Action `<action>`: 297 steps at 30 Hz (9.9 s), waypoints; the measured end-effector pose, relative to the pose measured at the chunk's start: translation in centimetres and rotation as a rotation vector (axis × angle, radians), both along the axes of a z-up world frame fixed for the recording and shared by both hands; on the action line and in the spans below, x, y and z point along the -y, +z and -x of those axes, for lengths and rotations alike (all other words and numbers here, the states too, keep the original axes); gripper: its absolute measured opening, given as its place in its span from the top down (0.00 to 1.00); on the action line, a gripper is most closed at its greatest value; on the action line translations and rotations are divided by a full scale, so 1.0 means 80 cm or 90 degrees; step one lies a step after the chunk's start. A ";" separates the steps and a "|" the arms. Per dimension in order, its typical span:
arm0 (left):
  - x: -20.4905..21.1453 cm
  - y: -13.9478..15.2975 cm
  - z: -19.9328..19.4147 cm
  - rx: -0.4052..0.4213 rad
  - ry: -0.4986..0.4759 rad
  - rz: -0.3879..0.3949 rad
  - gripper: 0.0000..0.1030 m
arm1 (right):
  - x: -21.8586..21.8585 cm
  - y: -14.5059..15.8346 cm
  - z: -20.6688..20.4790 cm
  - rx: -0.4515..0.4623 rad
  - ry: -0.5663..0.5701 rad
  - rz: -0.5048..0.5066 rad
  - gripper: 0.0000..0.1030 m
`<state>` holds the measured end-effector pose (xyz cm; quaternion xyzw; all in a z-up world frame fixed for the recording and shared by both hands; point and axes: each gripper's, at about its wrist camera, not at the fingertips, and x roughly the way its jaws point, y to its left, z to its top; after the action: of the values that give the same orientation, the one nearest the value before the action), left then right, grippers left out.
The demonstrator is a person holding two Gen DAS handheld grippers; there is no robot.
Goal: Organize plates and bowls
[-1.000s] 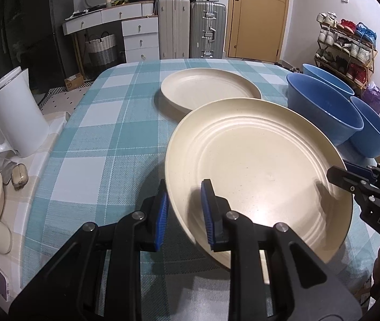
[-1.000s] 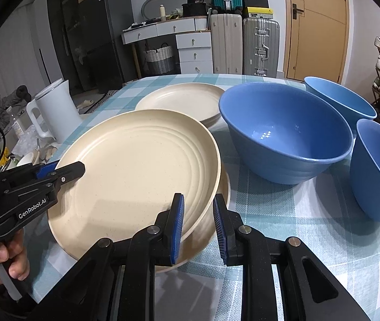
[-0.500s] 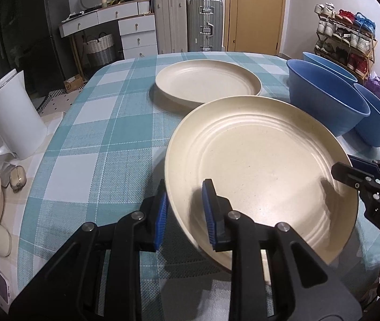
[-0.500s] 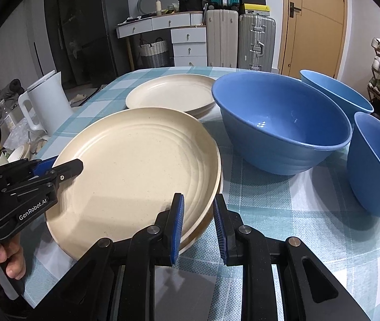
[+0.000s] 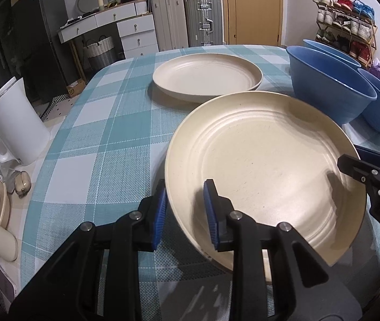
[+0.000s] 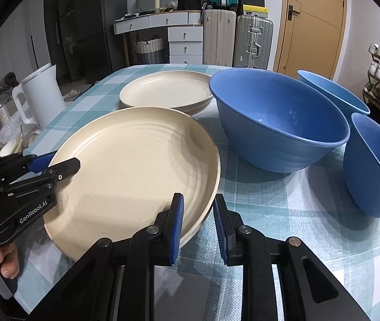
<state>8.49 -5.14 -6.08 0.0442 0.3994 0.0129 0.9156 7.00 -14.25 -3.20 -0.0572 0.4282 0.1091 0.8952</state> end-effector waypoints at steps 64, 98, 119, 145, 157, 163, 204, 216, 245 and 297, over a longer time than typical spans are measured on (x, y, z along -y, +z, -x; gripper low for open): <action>-0.089 0.209 -0.043 0.082 0.056 0.160 0.01 | 0.025 0.234 -0.133 0.077 0.019 -0.115 0.01; -0.108 0.118 -0.229 -0.030 0.085 0.156 0.01 | -0.005 0.111 -0.340 -0.119 0.056 -0.070 0.02; -0.115 0.040 -0.290 -0.099 0.088 0.176 0.06 | -0.030 0.027 -0.395 -0.258 0.082 -0.032 0.29; -0.102 0.003 -0.303 -0.132 0.061 0.182 0.81 | -0.033 -0.021 -0.405 -0.316 0.069 0.016 0.77; -0.098 0.008 -0.300 -0.124 0.060 0.167 0.82 | -0.030 -0.016 -0.399 -0.296 0.060 0.016 0.80; -0.097 0.022 -0.295 -0.106 0.060 0.158 0.82 | -0.032 -0.004 -0.395 -0.277 0.067 0.013 0.80; -0.062 0.211 -0.106 0.049 0.045 0.125 0.82 | -0.017 0.165 -0.240 -0.078 0.098 -0.037 0.80; -0.029 0.255 -0.031 0.078 0.033 0.115 0.82 | -0.001 0.197 -0.182 -0.048 0.091 -0.051 0.80; -0.011 0.237 0.064 0.096 0.032 0.110 0.82 | 0.008 0.179 -0.070 -0.021 0.090 -0.053 0.80; -0.030 0.056 0.022 0.009 0.011 0.091 0.82 | 0.001 0.064 -0.019 -0.009 0.065 -0.023 0.79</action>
<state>6.72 -2.75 -1.61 -0.0247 0.3929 -0.0076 0.9192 8.54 -14.34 1.88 -0.0623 0.4288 0.1630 0.8864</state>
